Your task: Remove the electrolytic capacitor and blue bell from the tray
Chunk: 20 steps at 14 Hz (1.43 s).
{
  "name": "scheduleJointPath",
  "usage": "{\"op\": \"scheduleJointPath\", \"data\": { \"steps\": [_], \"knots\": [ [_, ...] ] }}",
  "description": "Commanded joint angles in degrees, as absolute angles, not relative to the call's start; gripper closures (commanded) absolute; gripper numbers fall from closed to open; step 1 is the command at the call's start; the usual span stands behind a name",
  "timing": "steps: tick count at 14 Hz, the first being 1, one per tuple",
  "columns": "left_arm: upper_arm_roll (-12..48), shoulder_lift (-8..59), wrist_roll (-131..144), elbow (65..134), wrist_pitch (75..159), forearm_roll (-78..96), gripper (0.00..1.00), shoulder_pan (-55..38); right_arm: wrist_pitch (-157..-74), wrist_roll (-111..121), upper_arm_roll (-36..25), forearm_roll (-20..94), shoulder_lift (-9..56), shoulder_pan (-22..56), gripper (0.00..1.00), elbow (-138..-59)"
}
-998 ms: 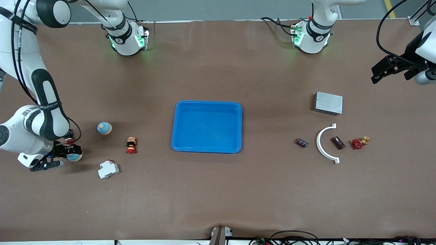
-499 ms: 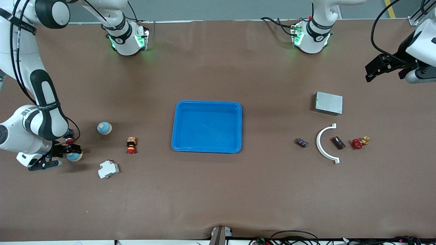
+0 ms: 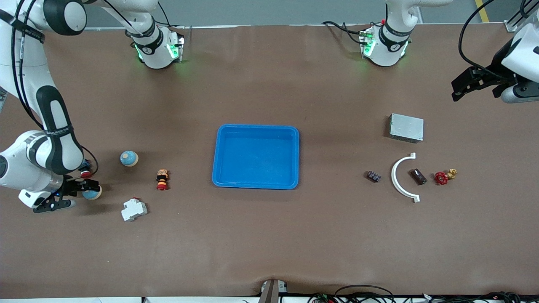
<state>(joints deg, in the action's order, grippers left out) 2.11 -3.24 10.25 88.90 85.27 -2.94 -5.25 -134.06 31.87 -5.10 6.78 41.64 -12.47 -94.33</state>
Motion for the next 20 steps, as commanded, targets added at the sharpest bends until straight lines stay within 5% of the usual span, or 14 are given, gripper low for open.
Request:
{"op": "scheduleJointPath", "data": {
  "steps": [1,9,20],
  "knots": [
    [2.1,-4.4,9.0,89.6,84.7,-1.8,0.00,-5.0,-128.2,29.4,-4.3,7.7,41.8,-12.7,0.00,-90.3],
    [2.1,-4.4,9.1,89.6,84.7,-1.8,0.00,-4.9,-117.3,19.6,-4.2,7.6,36.4,-9.7,0.00,-88.0],
    [2.1,-4.4,9.2,89.6,84.7,-1.8,0.00,-4.9,-103.7,6.3,-4.3,6.4,17.7,-3.0,0.00,-89.2]
  ]
}}
